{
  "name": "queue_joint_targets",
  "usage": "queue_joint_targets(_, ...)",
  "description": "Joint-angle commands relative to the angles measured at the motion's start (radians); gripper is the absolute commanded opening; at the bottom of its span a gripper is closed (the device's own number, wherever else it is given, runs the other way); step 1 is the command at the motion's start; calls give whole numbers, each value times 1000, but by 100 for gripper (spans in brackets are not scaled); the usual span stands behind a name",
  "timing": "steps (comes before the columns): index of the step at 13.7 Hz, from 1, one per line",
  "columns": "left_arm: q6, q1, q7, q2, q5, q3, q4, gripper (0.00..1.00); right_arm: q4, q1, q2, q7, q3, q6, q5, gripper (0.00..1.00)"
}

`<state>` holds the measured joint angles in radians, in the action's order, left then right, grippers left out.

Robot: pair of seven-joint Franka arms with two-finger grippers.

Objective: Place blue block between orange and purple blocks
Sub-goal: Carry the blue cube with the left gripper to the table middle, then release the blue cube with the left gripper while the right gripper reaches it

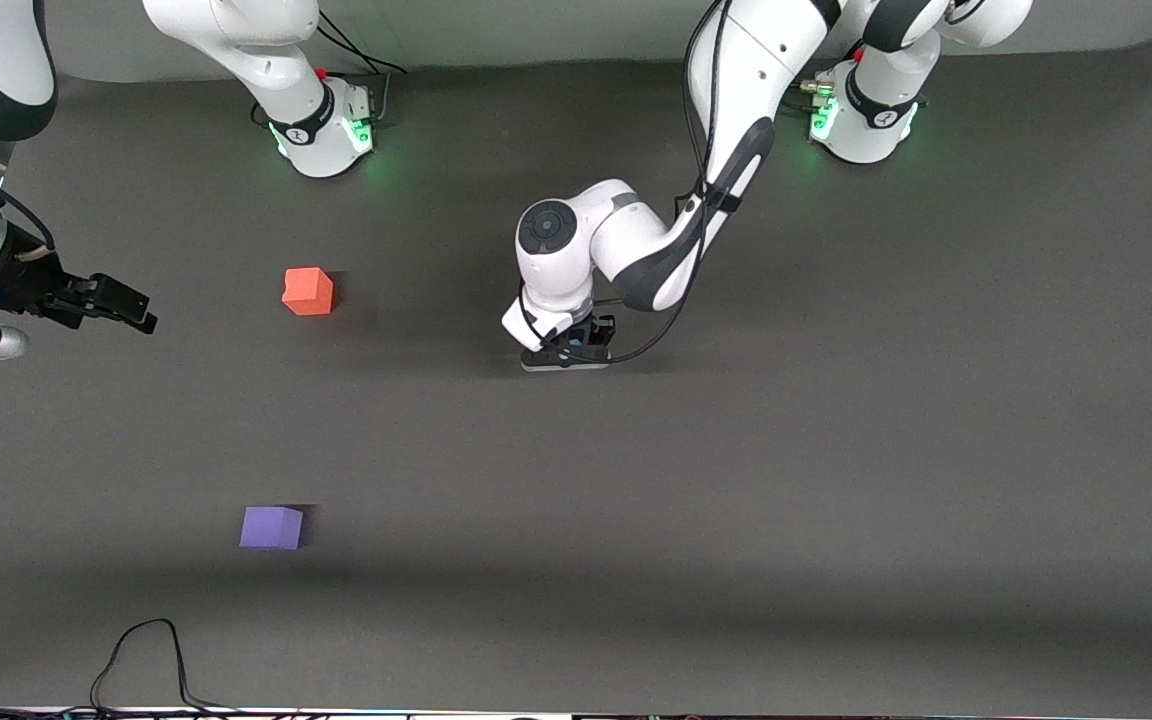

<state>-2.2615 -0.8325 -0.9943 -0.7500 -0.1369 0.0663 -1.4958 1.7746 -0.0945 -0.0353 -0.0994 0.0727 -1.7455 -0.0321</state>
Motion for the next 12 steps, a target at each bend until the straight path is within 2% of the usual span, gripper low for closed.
queue_joint_targets(1, 23, -10, -11, 9, -24, -19, 35, 100, -17, 4, 20, 7, -1, 14, 11, 100)
queue_joint_targets(4, 149, 65, 28, 93, -14, -16, 58, 100, -17, -2, 37, 0, -2, 21, 9, 100)
queue_joint_targets(6, 256, 151, 139, 187, 55, -16, 52, 100, -17, -1, 40, -8, -2, 30, 9, 100)
queue_joint_targets(9, 495, 384, 427, 364, 192, -16, 46, 100, -47, 7, 84, 6, -1, 30, 12, 100)
queue_joint_targets(11, 610, 536, 595, 457, 210, -16, 26, 100, -70, 19, 84, -11, 10, 37, 3, 100)
queue_joint_targets(12, 661, 599, 673, 489, 210, -19, 20, 100, -75, 47, 81, -11, 12, 37, -30, 100)
